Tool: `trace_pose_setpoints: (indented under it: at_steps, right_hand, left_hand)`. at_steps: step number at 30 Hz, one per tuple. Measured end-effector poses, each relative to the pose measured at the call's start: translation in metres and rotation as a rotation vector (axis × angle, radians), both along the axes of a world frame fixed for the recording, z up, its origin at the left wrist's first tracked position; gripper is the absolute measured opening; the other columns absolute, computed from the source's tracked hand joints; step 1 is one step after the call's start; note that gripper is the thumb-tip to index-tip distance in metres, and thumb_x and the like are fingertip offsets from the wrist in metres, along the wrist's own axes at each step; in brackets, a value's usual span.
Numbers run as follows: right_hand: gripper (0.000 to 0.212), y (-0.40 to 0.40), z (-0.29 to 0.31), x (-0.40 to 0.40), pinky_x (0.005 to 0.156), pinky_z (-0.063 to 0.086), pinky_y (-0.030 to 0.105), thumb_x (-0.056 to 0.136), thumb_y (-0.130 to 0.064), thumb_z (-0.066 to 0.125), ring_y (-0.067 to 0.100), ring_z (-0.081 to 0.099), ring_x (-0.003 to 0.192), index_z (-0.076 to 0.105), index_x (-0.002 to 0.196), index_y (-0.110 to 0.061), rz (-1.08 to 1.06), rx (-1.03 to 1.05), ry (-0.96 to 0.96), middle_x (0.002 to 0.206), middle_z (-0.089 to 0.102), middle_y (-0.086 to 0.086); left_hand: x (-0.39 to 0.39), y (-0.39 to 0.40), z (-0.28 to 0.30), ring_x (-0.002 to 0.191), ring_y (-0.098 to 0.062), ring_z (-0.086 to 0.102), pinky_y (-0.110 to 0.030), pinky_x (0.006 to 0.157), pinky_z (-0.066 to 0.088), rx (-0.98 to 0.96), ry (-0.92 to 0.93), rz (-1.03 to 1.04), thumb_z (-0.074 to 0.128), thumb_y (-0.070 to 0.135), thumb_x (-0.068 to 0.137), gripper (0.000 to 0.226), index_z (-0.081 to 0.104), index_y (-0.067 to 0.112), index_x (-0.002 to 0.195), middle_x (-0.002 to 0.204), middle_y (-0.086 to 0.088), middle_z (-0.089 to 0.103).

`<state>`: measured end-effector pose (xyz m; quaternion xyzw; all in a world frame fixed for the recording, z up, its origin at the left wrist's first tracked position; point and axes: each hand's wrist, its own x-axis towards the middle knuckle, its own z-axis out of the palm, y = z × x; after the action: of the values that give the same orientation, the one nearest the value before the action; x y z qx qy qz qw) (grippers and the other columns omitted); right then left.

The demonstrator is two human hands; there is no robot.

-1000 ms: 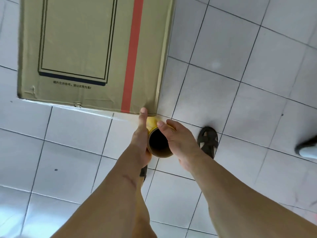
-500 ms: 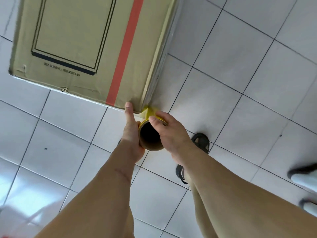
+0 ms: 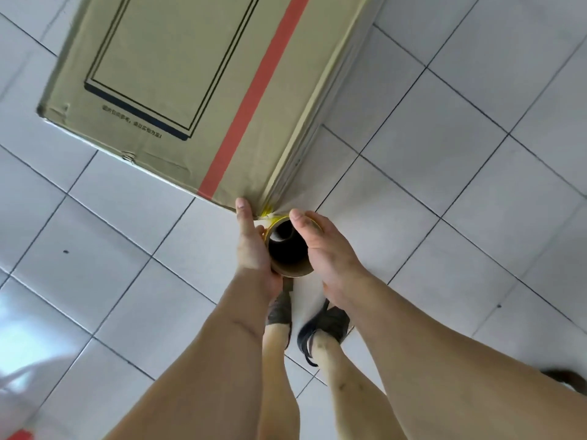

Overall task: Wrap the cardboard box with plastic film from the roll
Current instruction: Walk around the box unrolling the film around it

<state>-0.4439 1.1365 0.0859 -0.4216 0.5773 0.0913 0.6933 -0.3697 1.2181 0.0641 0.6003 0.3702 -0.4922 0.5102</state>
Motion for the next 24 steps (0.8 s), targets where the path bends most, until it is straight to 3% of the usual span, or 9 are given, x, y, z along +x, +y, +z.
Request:
trace_pose_setpoints:
  at_steps: [3, 7, 10, 13, 15, 17, 20, 24]
  right_hand:
    - [0.055, -0.003, 0.000, 0.004, 0.097, 0.042, 0.028, 0.083, -0.065, 0.066, 0.010, 0.056, 0.116, 0.061, 0.129, -0.035, -0.013, 0.006, 0.025, 0.120, 0.063, -0.014]
    - [0.058, -0.018, 0.004, 0.012, 0.090, 0.041, 0.025, 0.085, -0.062, 0.066, 0.010, 0.055, 0.112, 0.057, 0.135, -0.033, 0.121, -0.050, 0.022, 0.122, 0.059, -0.014]
    - [0.038, -0.030, 0.006, 0.014, 0.076, 0.043, 0.020, 0.086, -0.061, 0.065, 0.004, 0.054, 0.098, 0.058, 0.118, -0.041, 0.225, -0.039, 0.024, 0.107, 0.057, -0.019]
    - [0.036, -0.037, 0.005, 0.013, 0.082, 0.045, 0.023, 0.084, -0.062, 0.067, 0.004, 0.056, 0.101, 0.058, 0.116, -0.046, 0.250, 0.007, 0.029, 0.110, 0.058, -0.017]
    - [0.026, -0.045, 0.007, 0.015, 0.079, 0.045, 0.020, 0.084, -0.060, 0.068, -0.001, 0.056, 0.098, 0.060, 0.104, -0.047, 0.263, 0.030, 0.023, 0.107, 0.060, -0.018]
    - [0.038, -0.053, 0.004, 0.019, 0.072, 0.042, 0.014, 0.084, -0.057, 0.070, 0.001, 0.056, 0.097, 0.060, 0.117, -0.041, 0.287, 0.020, 0.015, 0.105, 0.058, -0.019]
    - [0.055, -0.071, 0.002, 0.026, 0.068, 0.038, 0.009, 0.086, -0.053, 0.071, 0.007, 0.056, 0.103, 0.055, 0.133, -0.030, 0.360, -0.067, 0.006, 0.113, 0.057, -0.014]
    - [0.026, -0.098, -0.004, 0.033, 0.065, 0.041, 0.003, 0.097, -0.051, 0.057, -0.008, 0.060, 0.081, 0.063, 0.097, -0.027, 0.472, -0.046, -0.022, 0.089, 0.069, -0.011]
  left_hand:
    - [0.001, -0.003, 0.002, 0.118, -0.041, 0.078, -0.055, 0.107, 0.060, -0.027, 0.013, 0.026, 0.034, 0.098, 0.091, 0.111, 0.071, 0.005, 0.140, 0.125, -0.023, 0.081]
    - [0.000, -0.007, 0.002, 0.120, -0.039, 0.078, -0.055, 0.108, 0.060, -0.076, 0.077, 0.093, 0.033, 0.103, 0.085, 0.116, 0.070, 0.008, 0.141, 0.127, -0.021, 0.081]
    - [-0.002, -0.010, 0.003, 0.118, -0.038, 0.079, -0.060, 0.111, 0.058, -0.048, 0.095, 0.071, 0.044, 0.111, 0.067, 0.125, 0.072, 0.014, 0.139, 0.123, -0.017, 0.083]
    - [-0.004, -0.017, 0.005, 0.110, -0.033, 0.081, -0.057, 0.112, 0.058, 0.023, -0.009, 0.029, 0.042, 0.097, 0.088, 0.093, 0.081, 0.017, 0.117, 0.110, -0.013, 0.086]
    - [-0.007, -0.023, 0.006, 0.112, -0.034, 0.081, -0.056, 0.113, 0.058, -0.021, 0.012, 0.083, 0.040, 0.095, 0.086, 0.097, 0.080, 0.015, 0.124, 0.116, -0.015, 0.085]
    - [-0.010, -0.028, 0.004, 0.121, -0.036, 0.078, -0.056, 0.113, 0.057, -0.067, 0.043, 0.164, 0.042, 0.098, 0.080, 0.109, 0.074, 0.011, 0.138, 0.126, -0.018, 0.082]
    - [-0.018, -0.046, 0.005, 0.127, -0.034, 0.075, -0.051, 0.113, 0.056, -0.091, 0.078, 0.300, 0.036, 0.102, 0.084, 0.111, 0.073, 0.013, 0.138, 0.130, -0.016, 0.081]
    - [-0.025, -0.075, 0.001, 0.130, -0.026, 0.073, -0.048, 0.123, 0.049, 0.050, 0.012, 0.543, 0.052, 0.106, 0.059, 0.121, 0.071, 0.021, 0.142, 0.131, -0.007, 0.081]
